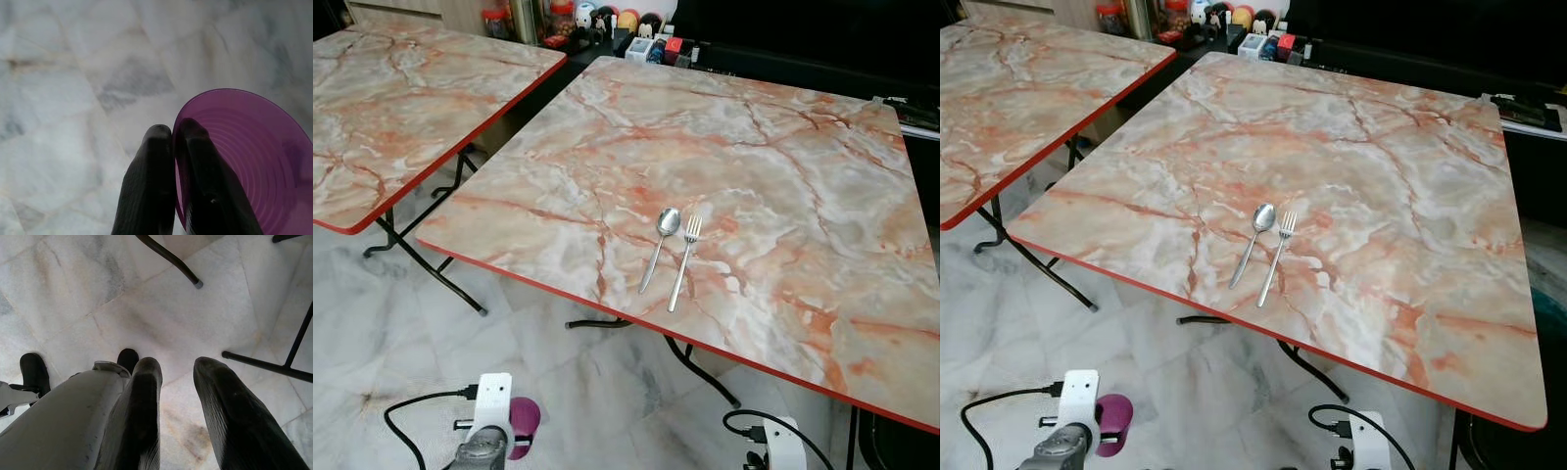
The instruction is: Setting the table
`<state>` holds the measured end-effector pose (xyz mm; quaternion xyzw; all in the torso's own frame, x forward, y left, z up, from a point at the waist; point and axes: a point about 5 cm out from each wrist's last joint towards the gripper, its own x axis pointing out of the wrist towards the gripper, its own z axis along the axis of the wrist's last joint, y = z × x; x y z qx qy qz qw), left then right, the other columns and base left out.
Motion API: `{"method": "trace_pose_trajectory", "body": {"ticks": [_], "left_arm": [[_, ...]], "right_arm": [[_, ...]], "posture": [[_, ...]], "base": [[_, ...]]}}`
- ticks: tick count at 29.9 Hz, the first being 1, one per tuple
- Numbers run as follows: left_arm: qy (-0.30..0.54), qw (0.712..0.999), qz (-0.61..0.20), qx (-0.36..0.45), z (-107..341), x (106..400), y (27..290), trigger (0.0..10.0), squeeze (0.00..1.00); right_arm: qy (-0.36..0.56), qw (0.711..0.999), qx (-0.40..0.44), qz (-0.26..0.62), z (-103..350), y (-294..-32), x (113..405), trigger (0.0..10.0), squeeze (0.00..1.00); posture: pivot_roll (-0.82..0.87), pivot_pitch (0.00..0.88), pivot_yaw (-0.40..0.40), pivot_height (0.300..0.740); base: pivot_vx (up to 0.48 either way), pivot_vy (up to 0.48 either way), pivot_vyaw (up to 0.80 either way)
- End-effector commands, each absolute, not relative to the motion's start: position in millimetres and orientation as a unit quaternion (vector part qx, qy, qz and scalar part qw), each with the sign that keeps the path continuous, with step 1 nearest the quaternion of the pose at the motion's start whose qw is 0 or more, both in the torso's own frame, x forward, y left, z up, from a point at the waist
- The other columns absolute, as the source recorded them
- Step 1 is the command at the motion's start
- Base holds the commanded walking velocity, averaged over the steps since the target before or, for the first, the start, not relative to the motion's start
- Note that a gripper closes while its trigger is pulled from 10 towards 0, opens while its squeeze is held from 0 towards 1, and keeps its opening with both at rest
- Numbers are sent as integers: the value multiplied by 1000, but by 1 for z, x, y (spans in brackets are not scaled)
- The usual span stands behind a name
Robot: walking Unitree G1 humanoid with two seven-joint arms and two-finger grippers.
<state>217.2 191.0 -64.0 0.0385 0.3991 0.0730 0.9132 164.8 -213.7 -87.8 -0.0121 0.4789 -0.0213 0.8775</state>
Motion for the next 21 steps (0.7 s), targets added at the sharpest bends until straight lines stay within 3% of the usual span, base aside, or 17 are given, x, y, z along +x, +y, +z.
{"method": "trace_pose_trajectory", "body": {"ticks": [1,15,21], "left_arm": [[407,910,69,42,-67,211,193,10000,0],[417,901,101,57,-71,198,213,10000,0],[418,900,116,46,-71,197,217,10000,0]], "right_arm": [[485,874,-14,-23,-90,-216,160,10000,0],[483,875,-10,-32,-89,-216,160,10000,0],[483,875,-16,-27,-89,-216,161,10000,0]], "posture": [[-89,133,-34,740],[-83,131,-31,740],[-80,124,-25,740]], "base": [[0,262,0],[0,480,0],[0,480,-490]]}}
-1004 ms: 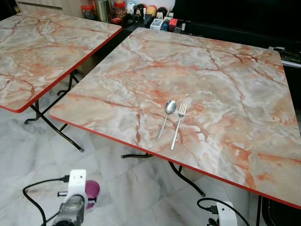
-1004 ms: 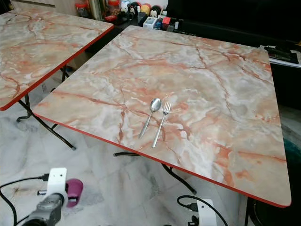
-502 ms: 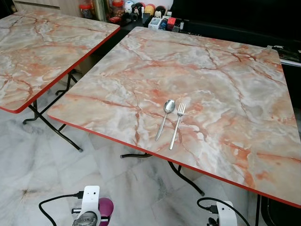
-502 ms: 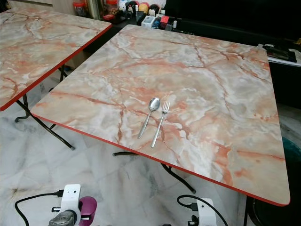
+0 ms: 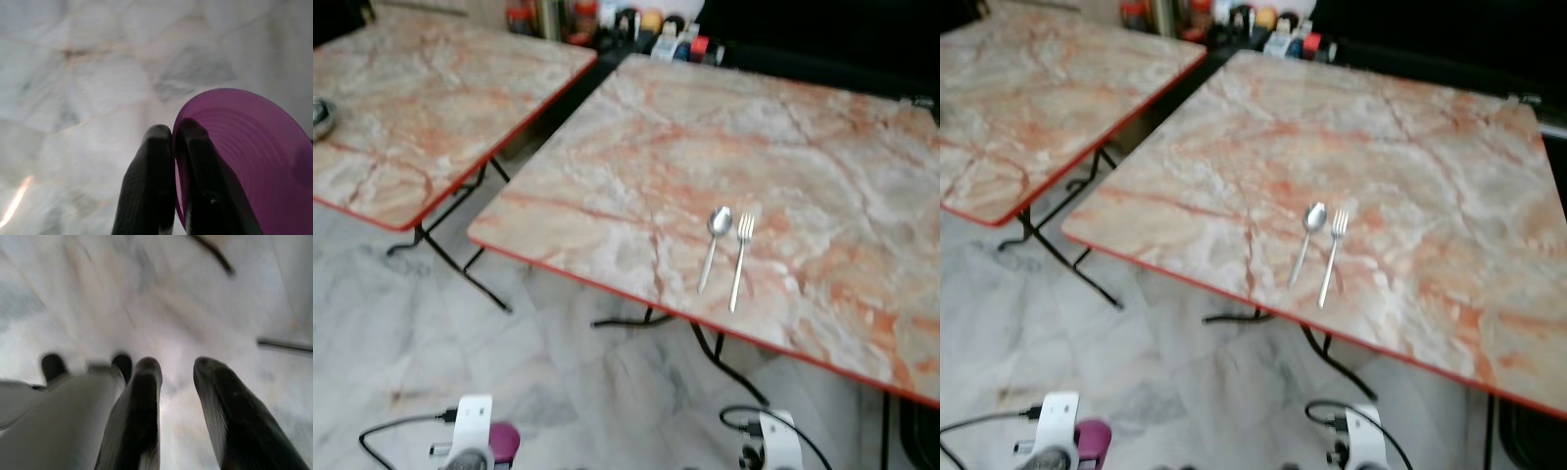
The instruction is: Setting the table
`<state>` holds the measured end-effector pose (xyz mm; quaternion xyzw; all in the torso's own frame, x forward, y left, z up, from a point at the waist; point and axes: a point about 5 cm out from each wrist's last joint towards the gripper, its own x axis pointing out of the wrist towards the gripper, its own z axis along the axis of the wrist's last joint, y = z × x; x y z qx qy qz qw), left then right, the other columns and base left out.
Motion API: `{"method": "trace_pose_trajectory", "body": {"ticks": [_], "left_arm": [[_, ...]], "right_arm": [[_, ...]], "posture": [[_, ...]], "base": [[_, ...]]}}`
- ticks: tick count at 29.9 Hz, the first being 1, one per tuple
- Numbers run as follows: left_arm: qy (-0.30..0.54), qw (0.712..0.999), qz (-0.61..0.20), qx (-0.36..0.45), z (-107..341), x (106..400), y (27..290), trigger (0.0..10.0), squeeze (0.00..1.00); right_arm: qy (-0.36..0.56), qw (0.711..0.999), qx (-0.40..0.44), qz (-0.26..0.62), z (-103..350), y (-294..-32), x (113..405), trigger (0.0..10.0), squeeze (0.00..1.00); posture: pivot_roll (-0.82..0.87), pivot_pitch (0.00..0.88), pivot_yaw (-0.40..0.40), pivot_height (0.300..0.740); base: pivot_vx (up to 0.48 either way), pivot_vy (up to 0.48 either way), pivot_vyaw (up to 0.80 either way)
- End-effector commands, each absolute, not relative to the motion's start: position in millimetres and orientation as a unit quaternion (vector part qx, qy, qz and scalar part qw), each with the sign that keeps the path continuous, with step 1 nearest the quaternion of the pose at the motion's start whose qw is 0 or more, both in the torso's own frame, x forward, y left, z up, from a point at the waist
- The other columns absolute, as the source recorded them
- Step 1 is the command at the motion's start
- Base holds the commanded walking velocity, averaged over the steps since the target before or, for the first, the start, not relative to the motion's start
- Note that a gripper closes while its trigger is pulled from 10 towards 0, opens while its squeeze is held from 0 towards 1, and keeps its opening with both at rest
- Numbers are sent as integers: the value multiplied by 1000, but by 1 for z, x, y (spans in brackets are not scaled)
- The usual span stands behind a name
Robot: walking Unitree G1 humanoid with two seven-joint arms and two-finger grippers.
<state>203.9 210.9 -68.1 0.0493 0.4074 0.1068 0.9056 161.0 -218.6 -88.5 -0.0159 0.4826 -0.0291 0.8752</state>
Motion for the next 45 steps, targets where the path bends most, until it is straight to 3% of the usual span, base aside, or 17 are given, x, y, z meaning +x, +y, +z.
{"method": "trace_pose_trajectory", "body": {"ticks": [1,14,21,26,45], "left_arm": [[417,900,116,45,-71,197,217,10000,0],[413,901,124,44,-68,199,225,10000,0],[406,903,135,30,-66,203,225,10000,0],[409,902,137,35,-66,202,227,10000,0],[411,902,130,40,-65,206,223,10000,0]], "right_arm": [[483,875,-17,-27,-89,-216,161,10000,0],[484,875,-13,-29,-90,-213,159,10000,0],[484,874,-15,-28,-90,-214,160,10000,0],[486,873,-11,-31,-90,-213,160,10000,0],[478,878,-10,-31,-89,-213,162,10000,0]], "posture": [[-81,123,-24,740],[-70,94,-10,740],[-73,106,-18,740],[-78,112,-14,740],[-71,129,-10,740]], "base": [[0,480,0],[0,480,0],[0,480,0],[0,480,-793],[0,480,0]]}}
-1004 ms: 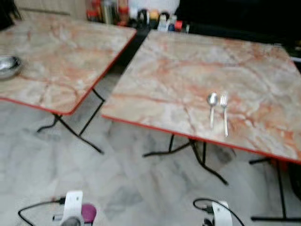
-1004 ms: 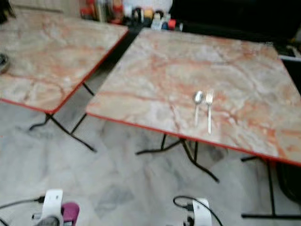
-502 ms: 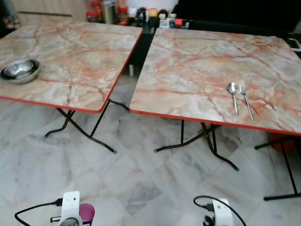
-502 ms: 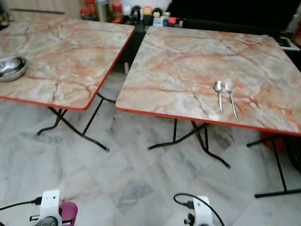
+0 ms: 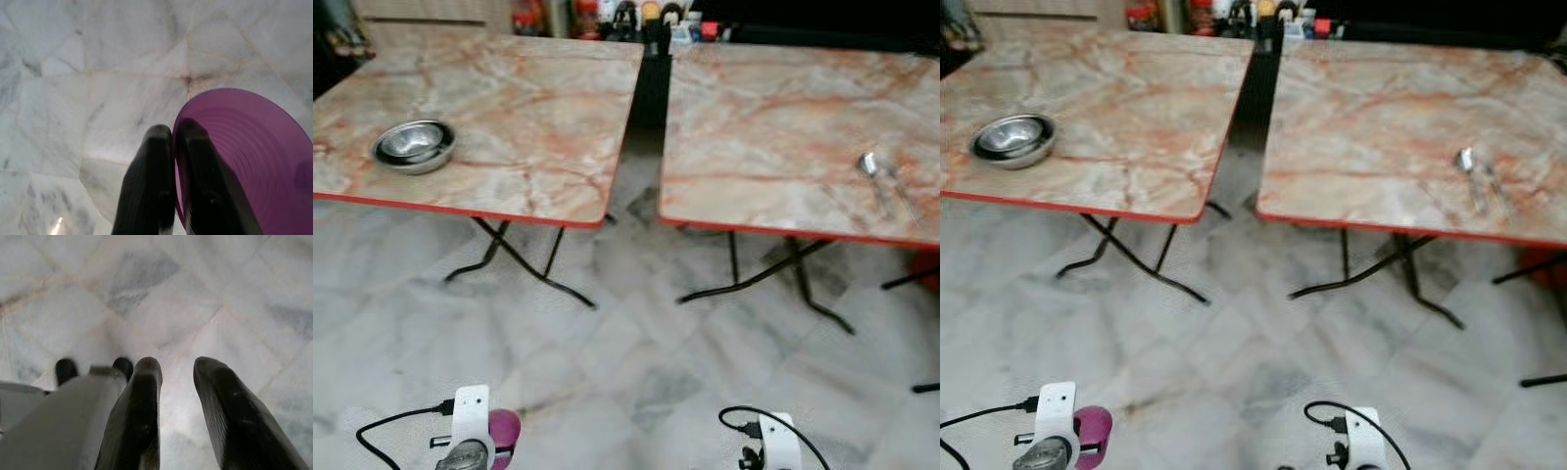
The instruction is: Setting the table
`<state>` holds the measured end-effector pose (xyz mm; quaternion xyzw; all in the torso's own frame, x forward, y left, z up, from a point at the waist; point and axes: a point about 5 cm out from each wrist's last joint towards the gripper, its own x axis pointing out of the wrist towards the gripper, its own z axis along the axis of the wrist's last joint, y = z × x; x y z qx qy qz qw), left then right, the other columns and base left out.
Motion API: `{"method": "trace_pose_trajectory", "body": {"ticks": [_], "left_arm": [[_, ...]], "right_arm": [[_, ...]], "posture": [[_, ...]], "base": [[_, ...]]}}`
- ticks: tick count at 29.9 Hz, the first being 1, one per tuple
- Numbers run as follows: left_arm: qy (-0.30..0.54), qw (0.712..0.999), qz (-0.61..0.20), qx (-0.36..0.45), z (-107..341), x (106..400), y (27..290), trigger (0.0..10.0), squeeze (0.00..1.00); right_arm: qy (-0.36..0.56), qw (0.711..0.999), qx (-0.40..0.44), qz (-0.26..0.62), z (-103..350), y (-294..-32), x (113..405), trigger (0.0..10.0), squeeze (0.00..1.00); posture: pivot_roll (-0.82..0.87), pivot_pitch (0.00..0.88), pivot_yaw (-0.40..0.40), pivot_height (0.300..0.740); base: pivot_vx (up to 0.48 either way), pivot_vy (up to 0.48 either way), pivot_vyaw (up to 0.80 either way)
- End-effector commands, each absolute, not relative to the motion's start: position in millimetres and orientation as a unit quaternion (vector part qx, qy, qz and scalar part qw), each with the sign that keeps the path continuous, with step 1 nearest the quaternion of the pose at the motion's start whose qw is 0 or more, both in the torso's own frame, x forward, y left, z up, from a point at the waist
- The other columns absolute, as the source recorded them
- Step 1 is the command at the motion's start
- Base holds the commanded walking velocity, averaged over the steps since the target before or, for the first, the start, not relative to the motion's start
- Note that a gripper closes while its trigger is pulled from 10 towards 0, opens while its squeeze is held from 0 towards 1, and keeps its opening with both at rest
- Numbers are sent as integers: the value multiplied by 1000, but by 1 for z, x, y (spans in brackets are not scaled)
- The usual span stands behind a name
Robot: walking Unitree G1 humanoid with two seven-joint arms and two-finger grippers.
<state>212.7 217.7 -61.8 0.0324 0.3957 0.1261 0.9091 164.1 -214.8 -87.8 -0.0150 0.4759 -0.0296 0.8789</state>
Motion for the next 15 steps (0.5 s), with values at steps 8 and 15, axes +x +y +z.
{"method": "trace_pose_trajectory", "body": {"ticks": [8,15], "left_arm": [[417,899,119,52,-67,202,222,10000,0],[425,895,123,59,-70,195,227,10000,0]], "right_arm": [[478,878,-10,-31,-89,-213,162,10000,0],[478,878,-10,-29,-89,-213,161,10000,0]], "posture": [[-67,124,-5,740],[-62,110,-1,740]], "base": [[0,480,0],[0,480,0]]}}
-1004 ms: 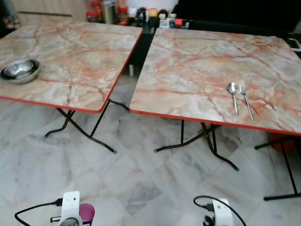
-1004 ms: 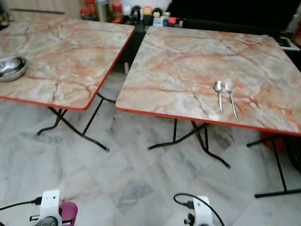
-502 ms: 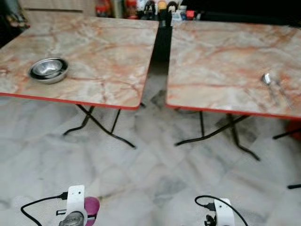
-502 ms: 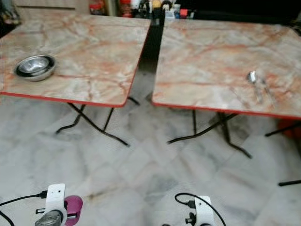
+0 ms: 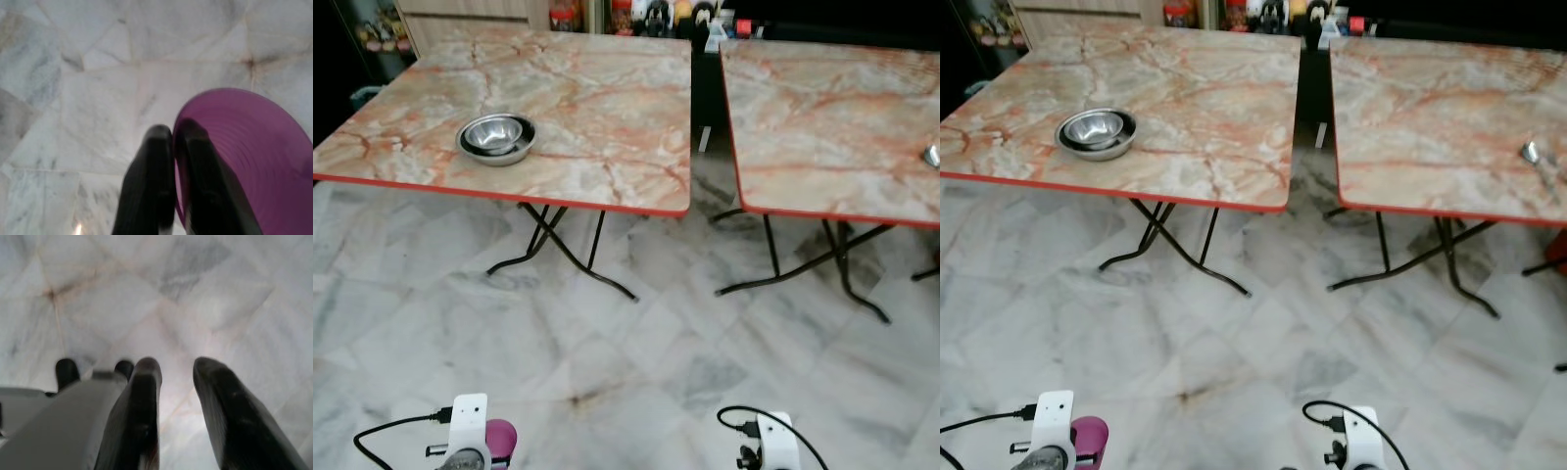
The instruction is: Setting the table
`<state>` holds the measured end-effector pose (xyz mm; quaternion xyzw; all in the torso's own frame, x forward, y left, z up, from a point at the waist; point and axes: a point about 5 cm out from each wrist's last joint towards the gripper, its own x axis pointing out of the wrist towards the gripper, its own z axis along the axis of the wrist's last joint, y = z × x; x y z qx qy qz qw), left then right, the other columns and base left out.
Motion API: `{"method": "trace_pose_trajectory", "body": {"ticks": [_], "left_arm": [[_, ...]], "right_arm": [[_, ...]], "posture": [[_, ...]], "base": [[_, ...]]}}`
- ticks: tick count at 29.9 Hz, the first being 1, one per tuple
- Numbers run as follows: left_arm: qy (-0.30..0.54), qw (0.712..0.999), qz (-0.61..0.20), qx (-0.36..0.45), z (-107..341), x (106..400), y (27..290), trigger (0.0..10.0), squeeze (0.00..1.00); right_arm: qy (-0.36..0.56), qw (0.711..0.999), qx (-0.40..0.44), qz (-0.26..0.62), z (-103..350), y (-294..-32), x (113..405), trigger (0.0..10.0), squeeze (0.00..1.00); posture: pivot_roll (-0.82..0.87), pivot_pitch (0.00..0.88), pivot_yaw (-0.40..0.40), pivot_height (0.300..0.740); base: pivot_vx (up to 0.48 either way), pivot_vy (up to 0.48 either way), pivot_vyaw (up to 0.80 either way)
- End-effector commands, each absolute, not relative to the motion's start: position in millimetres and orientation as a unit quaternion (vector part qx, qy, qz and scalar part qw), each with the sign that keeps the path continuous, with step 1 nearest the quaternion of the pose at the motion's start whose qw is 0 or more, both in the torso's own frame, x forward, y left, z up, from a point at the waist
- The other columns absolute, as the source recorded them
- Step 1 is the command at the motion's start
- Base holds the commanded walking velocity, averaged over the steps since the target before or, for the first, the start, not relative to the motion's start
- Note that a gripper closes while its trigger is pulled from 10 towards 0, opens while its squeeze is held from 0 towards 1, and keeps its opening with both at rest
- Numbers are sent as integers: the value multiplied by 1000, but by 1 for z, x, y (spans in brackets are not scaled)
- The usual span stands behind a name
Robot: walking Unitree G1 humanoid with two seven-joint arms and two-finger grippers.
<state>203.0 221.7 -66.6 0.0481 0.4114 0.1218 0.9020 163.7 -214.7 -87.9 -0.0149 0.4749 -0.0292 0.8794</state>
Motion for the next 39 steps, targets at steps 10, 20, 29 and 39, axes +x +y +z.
{"method": "trace_pose_trajectory", "body": {"ticks": [10,20,29,39], "left_arm": [[430,893,120,60,-72,191,228,10000,0],[429,893,123,58,-71,193,228,10000,0],[430,892,129,54,-72,190,228,10000,0],[420,898,124,50,-71,194,225,10000,0]], "right_arm": [[478,878,-9,-28,-90,-212,161,10000,0],[473,880,-7,-34,-89,-212,163,10000,0],[473,880,-4,-34,-89,-211,163,10000,0],[471,882,-2,-33,-88,-212,164,10000,0]], "posture": [[-59,80,1,740],[-57,105,-9,740],[-55,113,-13,740],[-51,121,-17,740]], "base": [[0,480,-219],[0,480,0],[0,480,0],[0,192,0]]}}
